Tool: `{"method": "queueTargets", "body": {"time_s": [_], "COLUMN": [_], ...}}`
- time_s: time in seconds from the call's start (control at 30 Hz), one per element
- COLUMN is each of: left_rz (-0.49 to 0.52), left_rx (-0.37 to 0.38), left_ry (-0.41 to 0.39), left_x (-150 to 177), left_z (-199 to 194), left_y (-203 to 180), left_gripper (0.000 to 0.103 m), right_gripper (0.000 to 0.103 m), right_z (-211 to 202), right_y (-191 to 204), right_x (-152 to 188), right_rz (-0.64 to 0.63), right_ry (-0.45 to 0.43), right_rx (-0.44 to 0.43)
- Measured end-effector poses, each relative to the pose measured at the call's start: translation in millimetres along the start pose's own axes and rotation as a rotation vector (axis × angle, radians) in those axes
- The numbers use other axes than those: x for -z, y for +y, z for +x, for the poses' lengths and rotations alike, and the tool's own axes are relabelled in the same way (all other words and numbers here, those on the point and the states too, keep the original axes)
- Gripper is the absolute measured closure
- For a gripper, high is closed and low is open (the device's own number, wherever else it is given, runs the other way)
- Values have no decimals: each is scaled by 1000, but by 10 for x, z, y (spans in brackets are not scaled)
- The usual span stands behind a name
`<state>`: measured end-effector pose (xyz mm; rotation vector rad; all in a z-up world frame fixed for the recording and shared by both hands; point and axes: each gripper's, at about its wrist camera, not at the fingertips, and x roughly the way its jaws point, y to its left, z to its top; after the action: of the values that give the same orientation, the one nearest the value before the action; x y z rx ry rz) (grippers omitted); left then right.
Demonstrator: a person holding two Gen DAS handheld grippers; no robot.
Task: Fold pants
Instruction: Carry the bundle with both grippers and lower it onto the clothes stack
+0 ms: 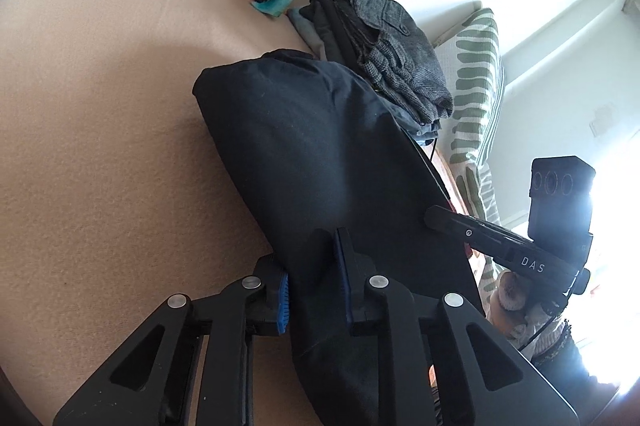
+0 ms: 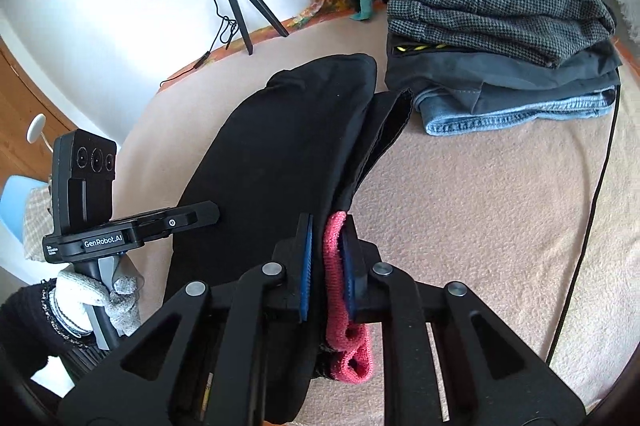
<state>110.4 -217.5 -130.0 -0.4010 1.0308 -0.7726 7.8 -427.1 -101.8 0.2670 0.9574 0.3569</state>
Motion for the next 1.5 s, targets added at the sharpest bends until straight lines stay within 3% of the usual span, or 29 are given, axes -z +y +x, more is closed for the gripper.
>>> {"method": "queueTargets", "body": {"time_s": [0.33, 0.57, 1.13, 1.5], "left_rz": [103, 185, 294, 312], "left_rx": [27, 53, 95, 30], "left_ry": [-81, -116, -159, -152], "left_x": [-202, -518, -1701, -2289], "left_z": [-263, -209, 489, 1113], "left_y": [-293, -689, -1522, -1625], "left_gripper": [89, 89, 89, 89], "right_gripper": [89, 89, 89, 89], "right_z": [-353, -673, -1181, -811], "right_y": [223, 118, -646, -1310], "right_x": [-139, -400, -1569, -2215], "right_rz": [-67, -70, -116, -71], "right_ry": [-105, -177, -289, -287], "right_rx": [39, 66, 224, 240]}}
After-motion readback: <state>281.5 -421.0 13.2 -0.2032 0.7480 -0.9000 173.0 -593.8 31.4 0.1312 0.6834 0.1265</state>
